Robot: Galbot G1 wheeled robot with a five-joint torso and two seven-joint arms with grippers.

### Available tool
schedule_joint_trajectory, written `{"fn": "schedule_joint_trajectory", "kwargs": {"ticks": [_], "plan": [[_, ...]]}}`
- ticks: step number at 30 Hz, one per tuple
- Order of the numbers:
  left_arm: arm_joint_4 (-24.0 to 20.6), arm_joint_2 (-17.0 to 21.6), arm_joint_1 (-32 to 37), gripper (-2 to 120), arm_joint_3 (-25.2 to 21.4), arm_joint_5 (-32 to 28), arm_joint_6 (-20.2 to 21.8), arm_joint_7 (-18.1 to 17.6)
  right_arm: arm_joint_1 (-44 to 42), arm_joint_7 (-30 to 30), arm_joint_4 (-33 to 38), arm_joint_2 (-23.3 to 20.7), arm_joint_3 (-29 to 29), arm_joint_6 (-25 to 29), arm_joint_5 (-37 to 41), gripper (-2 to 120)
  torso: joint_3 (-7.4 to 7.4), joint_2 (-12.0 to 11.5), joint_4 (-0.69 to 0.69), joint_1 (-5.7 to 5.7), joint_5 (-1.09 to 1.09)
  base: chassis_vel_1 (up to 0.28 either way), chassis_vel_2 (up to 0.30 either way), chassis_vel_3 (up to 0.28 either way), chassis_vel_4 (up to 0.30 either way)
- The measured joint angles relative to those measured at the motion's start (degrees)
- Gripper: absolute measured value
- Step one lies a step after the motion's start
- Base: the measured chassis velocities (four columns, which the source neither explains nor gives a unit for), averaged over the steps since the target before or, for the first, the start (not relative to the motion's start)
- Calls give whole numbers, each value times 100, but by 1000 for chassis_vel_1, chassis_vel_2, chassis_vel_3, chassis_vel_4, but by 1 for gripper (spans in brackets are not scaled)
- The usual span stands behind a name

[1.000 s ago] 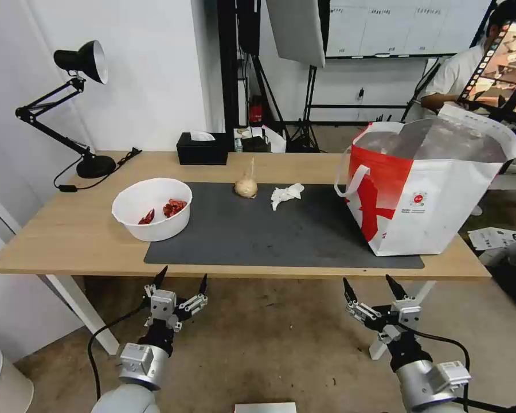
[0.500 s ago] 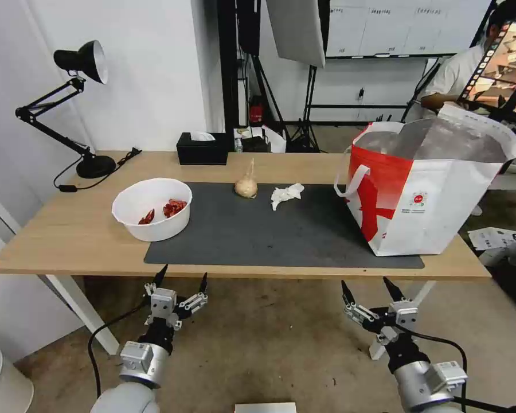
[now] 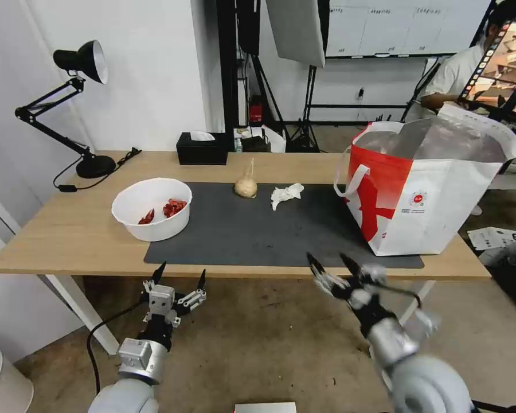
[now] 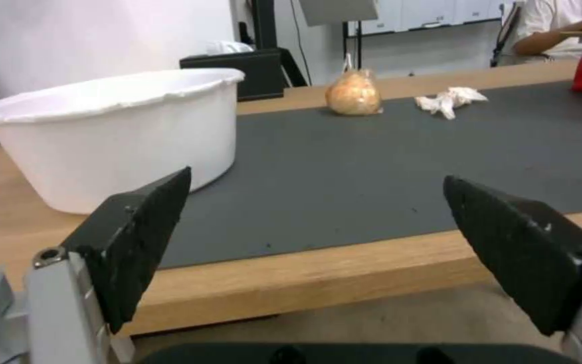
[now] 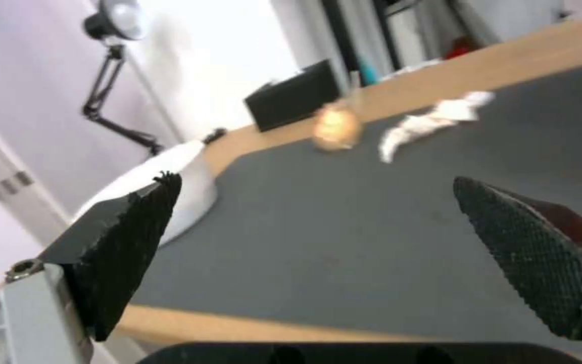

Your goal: Pick up the trash from the table and place it into the takeout bag.

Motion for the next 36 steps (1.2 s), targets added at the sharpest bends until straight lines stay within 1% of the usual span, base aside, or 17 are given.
{"fn": "schedule_joint_trajectory", "kwargs": {"ticks": [1, 2, 4, 5, 6, 9, 10, 13, 14, 16, 17, 18, 20, 22, 25, 30, 36], "plan": [[-16, -2, 22, 100, -46, 0, 1, -1, 692, 266, -339, -159, -420, -37, 146, 100, 0, 0, -3, 0, 1, 0, 0, 0, 0], [-16, -2, 22, 100, -46, 0, 1, -1, 692, 266, -339, -159, -420, -37, 146, 100, 0, 0, -3, 0, 1, 0, 0, 0, 0], [-17, 8, 46, 100, -114, -6, 1, -2, 1481, 720, -718, -195, -920, -110, 244, 100, 0, 0, -1, 0, 2, 0, 0, 0, 0], [-17, 24, 63, 100, -179, -30, 1, -5, 2264, 1248, -1097, -115, -1456, -218, 343, 100, 1, -1, 1, 1, 0, 0, 0, 0, 0], [-17, 24, 63, 100, -179, -30, 1, -5, 2264, 1248, -1097, -115, -1456, -218, 343, 100, 1, -1, 1, 1, 0, 0, 0, 0, 0], [-7, 44, 89, 100, -277, -97, 1, -11, 3812, 2237, -2039, 343, -2434, -559, 475, 100, 1, -1, 1, 1, 2, 0, 0, 0, 0], [-7, 44, 89, 100, -277, -97, 1, -11, 3812, 2237, -2039, 343, -2434, -559, 475, 100, 1, -1, 1, 1, 2, 0, 0, 0, 0], [22, 38, 118, 100, -321, -116, 1, -15, 4994, 2838, -3274, 1021, -3053, -897, 426, 100, 1, -1, 1, 2, 0, 0, 0, 0, 0], [22, 38, 118, 100, -321, -116, 1, -15, 4994, 2838, -3274, 1021, -3053, -897, 426, 100, 1, -1, 1, 2, 0, 0, 0, 0, 0], [31, 28, 137, 100, -330, -117, 1, -16, 5318, 3064, -3789, 1306, -3213, -1024, 344, 100, 1, -1, 2, 2, -1, 0, 0, 0, 0], [43, 15, 165, 100, -338, -118, 2, -17, 5603, 3286, -4346, 1618, -3314, -1178, 274, 100, 1, -1, 1, 1, 0, 0, 0, 0, 0], [43, 15, 165, 100, -338, -118, 2, -17, 5603, 3286, -4346, 1618, -3314, -1178, 274, 100, 1, -1, 1, 1, 0, 0, 0, 0, 0], [49, 5, 199, 100, -353, -118, -4, -17, 5877, 3438, -5057, 1963, -3352, -1298, 178, 100, 0, -1, 1, 1, -2, 0, 0, 0, 0], [51, 5, 205, 100, -357, -118, -5, -17, 5962, 3451, -5304, 2085, -3358, -1324, 115, 100, 0, -1, 0, 0, 0, 0, 0, 0, 0], [42, 7, 231, 100, -389, -118, -18, -17, 6278, 3330, -6340, 2631, -3353, -1402, -188, 100, 0, -1, 0, 1, 0, 0, 0, 0, 0], [13, 9, 232, 100, -419, -126, -29, -18, 6375, 3224, -6806, 2927, -3302, -1482, -282, 100, -1, -1, 0, 0, 0, 0, 0, 0, 0], [-1, 10, 234, 100, -433, -132, -37, -18, 6378, 3256, -6966, 3005, -3227, -1542, -337, 100, -1, -1, -1, 0, 0, 0, 0, 0, 0]]}}
